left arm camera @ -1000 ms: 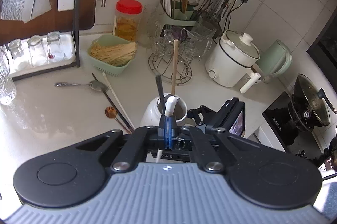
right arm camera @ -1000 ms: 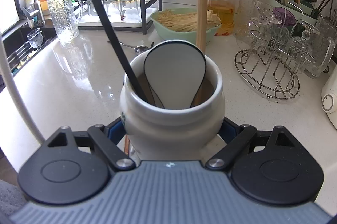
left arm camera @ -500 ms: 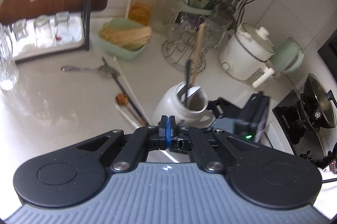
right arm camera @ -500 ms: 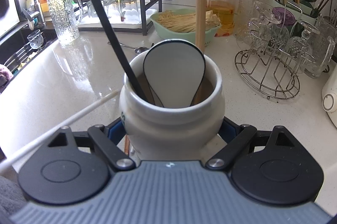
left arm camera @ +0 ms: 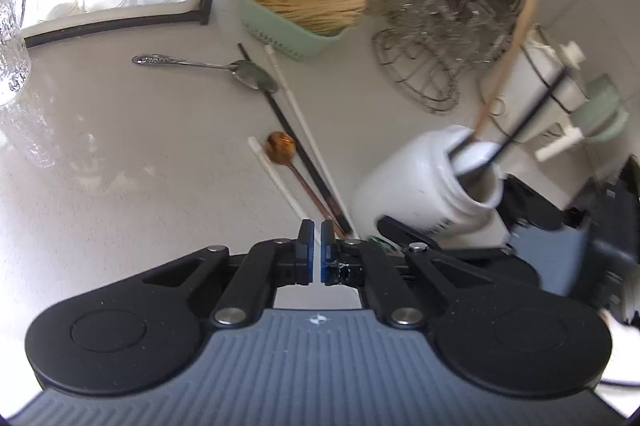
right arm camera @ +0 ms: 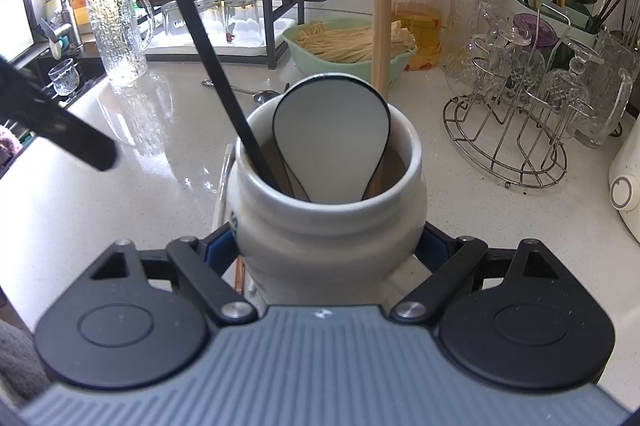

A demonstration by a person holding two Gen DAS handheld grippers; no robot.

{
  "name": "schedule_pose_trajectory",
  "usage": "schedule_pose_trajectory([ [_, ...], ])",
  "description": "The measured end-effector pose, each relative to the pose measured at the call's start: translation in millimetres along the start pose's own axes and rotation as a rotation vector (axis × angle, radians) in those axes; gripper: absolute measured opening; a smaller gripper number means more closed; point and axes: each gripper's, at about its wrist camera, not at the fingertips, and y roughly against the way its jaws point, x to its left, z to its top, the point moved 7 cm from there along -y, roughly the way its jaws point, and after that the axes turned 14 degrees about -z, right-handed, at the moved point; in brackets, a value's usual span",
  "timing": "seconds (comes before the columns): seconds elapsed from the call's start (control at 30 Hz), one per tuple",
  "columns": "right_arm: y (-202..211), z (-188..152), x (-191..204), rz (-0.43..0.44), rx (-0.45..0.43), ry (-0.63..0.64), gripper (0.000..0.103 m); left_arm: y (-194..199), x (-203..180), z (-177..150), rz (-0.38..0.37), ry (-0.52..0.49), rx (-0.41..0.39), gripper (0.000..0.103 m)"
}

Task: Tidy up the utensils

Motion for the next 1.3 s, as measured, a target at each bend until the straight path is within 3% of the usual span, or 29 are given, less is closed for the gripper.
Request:
schedule_pose_trajectory([
  [0.2,-0.5,0.4,0.0,-0.002,0.005,0.001,0.091,-27.1,17.3,15.3,0.028,0.031,0.000,0.011],
  [0.27,-0.9,0.3,-0.2,-0.003,0.007,-0.001,0.091,-34.0,20.9,20.6,0.076,0.017,-0.001,0.029],
  [0.33,-1.1,0.4,-0.1,-0.005,0.008,-0.003,0.091,-38.5,23.2,25.3,0.096,0.012,-0.014,0.036],
  [0.63,-1.1,0.2,0.0,-0.006,0.008,-0.007,0.091,-66.5,43.0,38.3,0.209,0.029,-0.028,0.036],
  [0.87,-0.9,-0.1,-1.1,0.002,0.003,-0.004,0.091,-82.4,48.0,48.4,0.254,0.025,-0.024,0.036],
  [1.0,-0.5,-0.6,-0.9,0.004,-0.003,-0.005,0.091,-89.4,45.1,47.7,0.289,-0.028,-0.003,0.034],
  [1.2,-0.2,-1.5,-0.2,0.005,-0.011,-0.009,0.091,-101.3,31.0,43.3,0.329,-0.161,0.091,0.034],
  [1.3,0.4,-1.8,-0.6,0.009,-0.014,-0.006,0.091,-104.7,22.8,38.4,0.321,-0.204,0.119,0.023],
])
